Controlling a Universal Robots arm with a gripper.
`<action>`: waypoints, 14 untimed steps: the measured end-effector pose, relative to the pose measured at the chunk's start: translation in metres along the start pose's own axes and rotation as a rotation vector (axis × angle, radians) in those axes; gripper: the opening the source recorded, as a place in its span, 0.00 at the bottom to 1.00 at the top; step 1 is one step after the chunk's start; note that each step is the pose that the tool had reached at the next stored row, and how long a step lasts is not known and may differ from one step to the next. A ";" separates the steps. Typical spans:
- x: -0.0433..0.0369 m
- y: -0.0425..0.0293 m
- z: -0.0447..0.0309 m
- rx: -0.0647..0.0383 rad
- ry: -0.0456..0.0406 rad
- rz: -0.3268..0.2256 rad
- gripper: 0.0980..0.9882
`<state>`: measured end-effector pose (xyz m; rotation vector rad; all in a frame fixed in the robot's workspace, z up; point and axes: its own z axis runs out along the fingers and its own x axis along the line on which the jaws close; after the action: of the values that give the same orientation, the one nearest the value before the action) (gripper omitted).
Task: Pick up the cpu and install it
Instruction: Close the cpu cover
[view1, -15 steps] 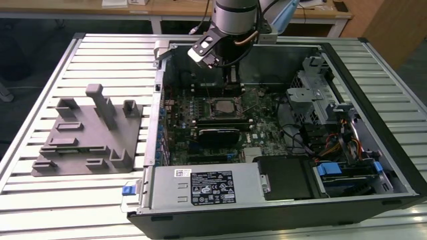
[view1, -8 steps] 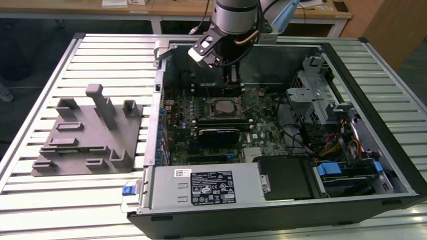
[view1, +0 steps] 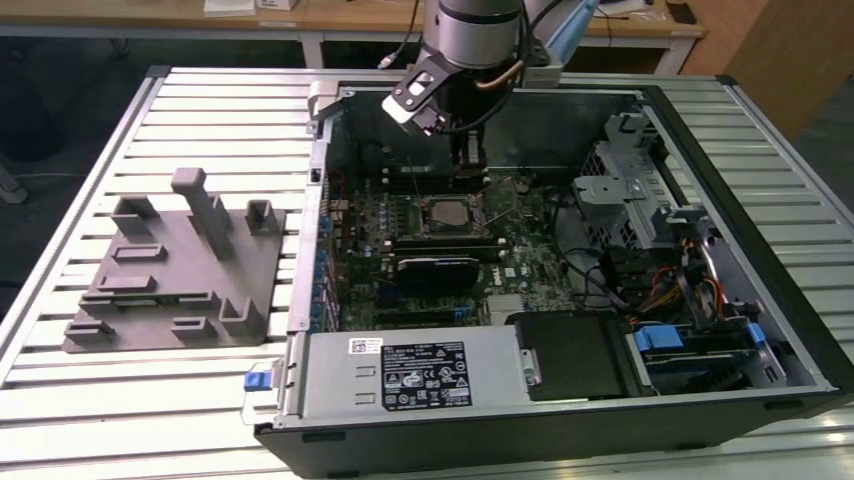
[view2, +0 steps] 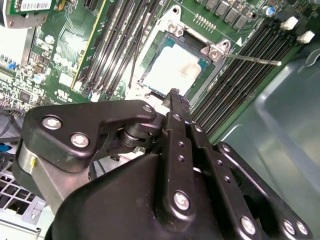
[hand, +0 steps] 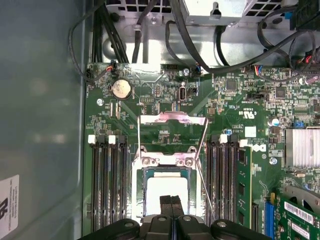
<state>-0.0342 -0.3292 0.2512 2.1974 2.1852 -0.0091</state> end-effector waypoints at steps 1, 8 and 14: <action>0.0000 0.0011 0.0000 0.000 0.0000 0.000 0.01; 0.0000 0.0093 0.0002 0.000 0.0000 0.000 0.01; 0.0001 0.0167 0.0004 0.000 0.0000 0.000 0.01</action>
<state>-0.0175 -0.3292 0.2512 2.1975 2.1852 -0.0091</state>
